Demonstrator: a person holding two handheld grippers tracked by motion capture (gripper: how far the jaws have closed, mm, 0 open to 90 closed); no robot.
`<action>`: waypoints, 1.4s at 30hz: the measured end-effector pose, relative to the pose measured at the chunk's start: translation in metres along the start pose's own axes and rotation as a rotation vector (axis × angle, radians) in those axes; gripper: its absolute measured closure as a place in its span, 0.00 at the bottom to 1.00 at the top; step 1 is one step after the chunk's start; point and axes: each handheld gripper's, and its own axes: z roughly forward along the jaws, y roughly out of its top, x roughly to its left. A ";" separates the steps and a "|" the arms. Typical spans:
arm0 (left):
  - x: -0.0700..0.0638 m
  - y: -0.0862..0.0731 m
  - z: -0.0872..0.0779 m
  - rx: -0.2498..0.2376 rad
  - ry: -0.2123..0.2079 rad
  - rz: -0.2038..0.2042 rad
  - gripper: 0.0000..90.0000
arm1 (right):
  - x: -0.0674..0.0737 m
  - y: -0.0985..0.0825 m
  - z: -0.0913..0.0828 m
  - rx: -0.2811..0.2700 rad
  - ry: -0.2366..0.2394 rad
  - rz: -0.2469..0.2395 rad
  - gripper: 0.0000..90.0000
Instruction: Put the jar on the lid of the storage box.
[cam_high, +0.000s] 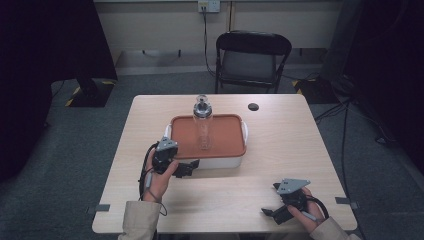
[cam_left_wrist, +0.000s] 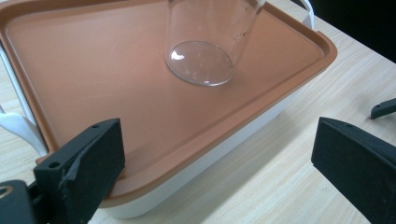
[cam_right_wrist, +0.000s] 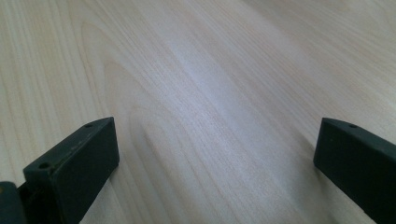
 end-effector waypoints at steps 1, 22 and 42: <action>0.000 0.000 0.000 0.000 0.000 0.002 0.02 | 0.000 0.000 0.000 0.000 0.000 0.000 0.00; -0.004 -0.004 -0.008 -0.020 -0.019 0.024 0.03 | 0.000 0.000 0.000 0.000 0.000 0.000 0.00; -0.008 -0.013 -0.018 -0.020 -0.039 0.044 0.03 | 0.000 0.000 0.000 0.000 0.000 0.000 0.00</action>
